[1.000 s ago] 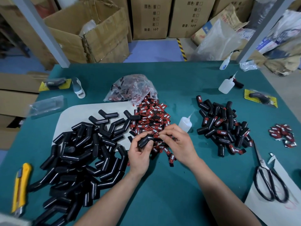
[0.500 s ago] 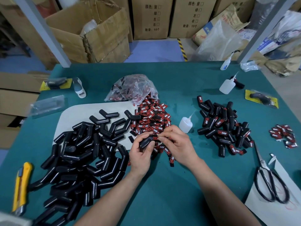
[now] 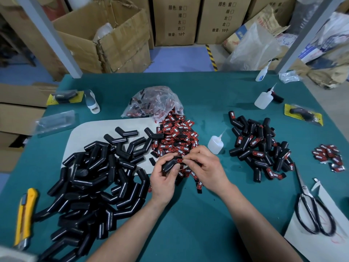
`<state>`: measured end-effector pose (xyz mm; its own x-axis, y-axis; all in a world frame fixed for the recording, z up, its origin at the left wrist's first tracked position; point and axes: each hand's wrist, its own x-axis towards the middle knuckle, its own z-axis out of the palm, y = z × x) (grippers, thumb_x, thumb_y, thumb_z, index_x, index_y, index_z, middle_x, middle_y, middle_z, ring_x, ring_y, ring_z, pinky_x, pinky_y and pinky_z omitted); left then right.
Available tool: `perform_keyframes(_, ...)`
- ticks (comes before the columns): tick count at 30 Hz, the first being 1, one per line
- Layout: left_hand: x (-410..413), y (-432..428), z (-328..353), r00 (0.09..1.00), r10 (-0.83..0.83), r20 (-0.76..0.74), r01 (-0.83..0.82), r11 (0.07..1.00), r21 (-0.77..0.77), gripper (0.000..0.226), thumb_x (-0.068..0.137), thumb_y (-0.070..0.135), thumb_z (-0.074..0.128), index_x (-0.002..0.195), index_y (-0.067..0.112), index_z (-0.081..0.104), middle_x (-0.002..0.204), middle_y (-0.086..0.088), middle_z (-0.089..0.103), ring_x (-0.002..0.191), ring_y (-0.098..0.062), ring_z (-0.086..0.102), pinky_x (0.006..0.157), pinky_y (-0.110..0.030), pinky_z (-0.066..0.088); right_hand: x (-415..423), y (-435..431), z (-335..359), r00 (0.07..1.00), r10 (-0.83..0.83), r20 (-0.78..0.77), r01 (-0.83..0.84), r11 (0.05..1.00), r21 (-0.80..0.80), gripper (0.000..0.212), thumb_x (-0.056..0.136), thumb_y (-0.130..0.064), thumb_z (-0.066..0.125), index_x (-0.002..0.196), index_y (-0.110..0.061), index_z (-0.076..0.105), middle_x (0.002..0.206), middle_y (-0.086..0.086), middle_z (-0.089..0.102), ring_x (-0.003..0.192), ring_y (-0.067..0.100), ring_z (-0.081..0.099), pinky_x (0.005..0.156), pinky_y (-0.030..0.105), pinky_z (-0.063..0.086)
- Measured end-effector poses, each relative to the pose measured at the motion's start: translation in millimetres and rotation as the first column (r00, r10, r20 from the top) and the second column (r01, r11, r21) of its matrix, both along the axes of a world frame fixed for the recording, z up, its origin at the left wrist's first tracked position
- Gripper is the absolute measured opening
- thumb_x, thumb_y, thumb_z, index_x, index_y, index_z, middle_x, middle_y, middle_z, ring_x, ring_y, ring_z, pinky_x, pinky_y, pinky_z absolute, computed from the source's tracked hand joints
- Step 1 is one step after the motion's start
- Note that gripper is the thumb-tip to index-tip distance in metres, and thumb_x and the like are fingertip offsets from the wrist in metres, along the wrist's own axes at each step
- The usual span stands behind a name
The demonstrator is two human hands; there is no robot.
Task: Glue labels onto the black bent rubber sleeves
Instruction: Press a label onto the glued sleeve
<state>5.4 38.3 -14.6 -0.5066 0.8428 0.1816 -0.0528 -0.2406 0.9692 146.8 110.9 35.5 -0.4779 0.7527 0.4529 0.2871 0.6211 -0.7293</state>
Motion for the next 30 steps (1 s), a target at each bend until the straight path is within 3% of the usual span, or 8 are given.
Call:
perform_keyframes(4,0.7,0.8,3.8,1.000,0.023,0.005,-0.023,1.000,0.012,0.032,0.090,0.017,0.075,0.112,0.039,0.069,0.120,-0.006,0.072,0.116,-0.023,0.067,0.101,-0.030,0.051,0.1,0.3,-2.1,1.000,-0.006,0.009,0.006,1.000,0.018,0.010,0.089,-0.011,0.073,0.096,-0.004,0.076,0.091,0.003,0.061,0.086,0.022,0.061,0.074,0.039,0.052)
perform_keyframes(10,-0.2,-0.2,2.8,1.000,0.027,-0.013,-0.027,0.999,0.023,0.028,0.091,0.022,0.072,0.113,0.038,0.069,0.119,-0.003,0.072,0.116,-0.022,0.067,0.099,-0.027,0.051,-0.3,0.8,-3.3,1.000,0.002,0.006,-0.002,0.999,0.050,0.010,0.088,-0.009,0.074,0.096,-0.004,0.076,0.091,0.001,0.061,0.085,0.021,0.060,0.074,0.039,0.052)
perform_keyframes(17,0.4,0.4,2.2,0.999,0.028,-0.032,-0.027,0.999,0.035,0.041,0.090,0.005,0.071,0.111,0.040,0.068,0.118,0.000,0.073,0.114,-0.018,0.068,0.098,-0.024,0.051,0.0,1.2,-4.7,1.000,0.007,0.009,-0.008,0.998,0.069,0.009,0.088,-0.008,0.073,0.096,-0.004,0.076,0.090,0.003,0.061,0.084,0.022,0.060,0.073,0.039,0.051)
perform_keyframes(22,0.1,0.4,4.3,0.999,0.043,0.003,-0.043,0.999,0.032,0.027,0.091,0.019,0.074,0.110,0.038,0.069,0.117,-0.002,0.073,0.113,-0.020,0.068,0.098,-0.026,0.052,-0.3,1.6,-5.4,0.999,-0.022,0.024,0.019,0.995,0.094,0.013,0.089,-0.013,0.073,0.101,-0.008,0.076,0.091,0.002,0.058,0.084,0.022,0.059,0.075,0.032,0.051)
perform_keyframes(25,0.2,1.3,2.5,0.997,0.065,0.043,-0.065,0.998,-0.002,0.023,0.090,0.024,0.073,0.109,0.036,0.069,0.117,-0.001,0.074,0.113,-0.020,0.069,0.099,-0.034,0.053,1.0,3.2,-2.3,0.987,-0.143,-0.076,0.140,0.989,-0.053,0.014,0.093,-0.019,0.068,0.103,-0.013,0.075,0.091,-0.002,0.061,0.085,0.013,0.061,0.078,0.021,0.048)
perform_keyframes(28,-1.7,2.2,-0.4,0.994,0.085,0.071,-0.081,0.995,-0.058,0.021,0.090,0.027,0.074,0.110,0.034,0.071,0.118,-0.004,0.074,0.114,-0.025,0.068,0.100,-0.044,0.054,1.6,2.4,0.7,0.965,-0.243,-0.094,0.193,0.908,-0.372,0.013,0.094,-0.027,0.065,0.084,-0.021,0.071,0.081,-0.007,0.063,0.075,0.011,0.058,0.069,0.031,0.048)
perform_keyframes(30,-4.1,2.9,-1.1,0.992,0.099,0.076,-0.094,0.993,-0.071,0.021,0.090,0.028,0.074,0.111,0.032,0.071,0.118,-0.004,0.074,0.113,-0.023,0.069,0.097,-0.038,0.054,-0.4,-1.1,-0.1,0.977,-0.198,-0.084,0.136,0.869,-0.476,0.015,0.093,-0.024,0.067,0.078,-0.021,0.069,0.077,-0.004,0.062,0.071,0.011,0.056,0.066,0.033,0.047)
